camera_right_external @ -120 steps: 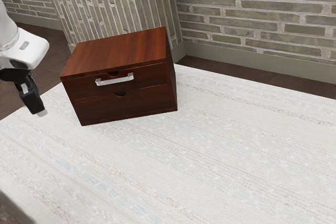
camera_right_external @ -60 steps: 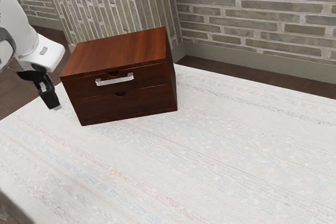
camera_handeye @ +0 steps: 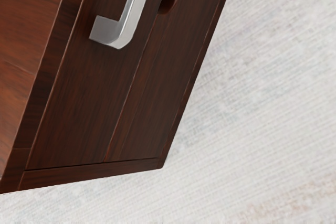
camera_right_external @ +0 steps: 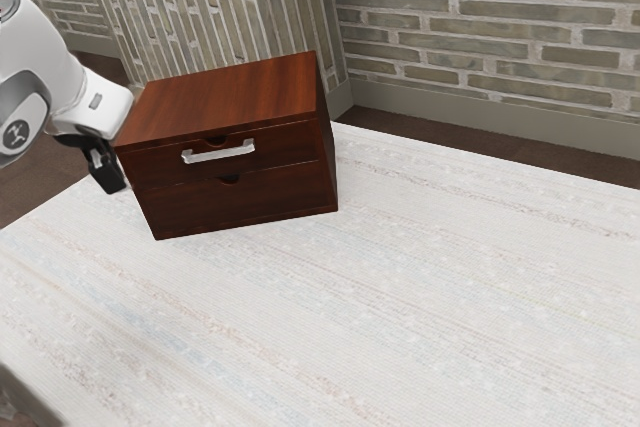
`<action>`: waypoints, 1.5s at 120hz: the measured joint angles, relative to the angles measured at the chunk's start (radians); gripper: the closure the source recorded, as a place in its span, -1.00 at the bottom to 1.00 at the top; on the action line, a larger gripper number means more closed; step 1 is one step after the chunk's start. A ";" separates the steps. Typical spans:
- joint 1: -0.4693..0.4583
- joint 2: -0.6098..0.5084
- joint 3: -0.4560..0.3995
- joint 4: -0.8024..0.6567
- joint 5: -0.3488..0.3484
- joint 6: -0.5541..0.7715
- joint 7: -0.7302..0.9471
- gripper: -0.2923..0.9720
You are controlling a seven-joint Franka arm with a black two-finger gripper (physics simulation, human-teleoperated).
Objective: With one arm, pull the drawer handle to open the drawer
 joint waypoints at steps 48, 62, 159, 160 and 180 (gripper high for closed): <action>-0.004 0.062 0.017 0.015 -0.005 0.073 0.090 -0.54; -0.004 0.091 0.017 0.016 -0.006 0.092 0.116 -0.54; 0.001 0.226 -0.008 0.075 -0.029 0.137 0.207 -0.54; 0.001 0.227 -0.009 0.076 -0.030 0.137 0.207 -0.54; 0.004 0.241 -0.030 0.088 -0.041 0.138 0.215 -0.54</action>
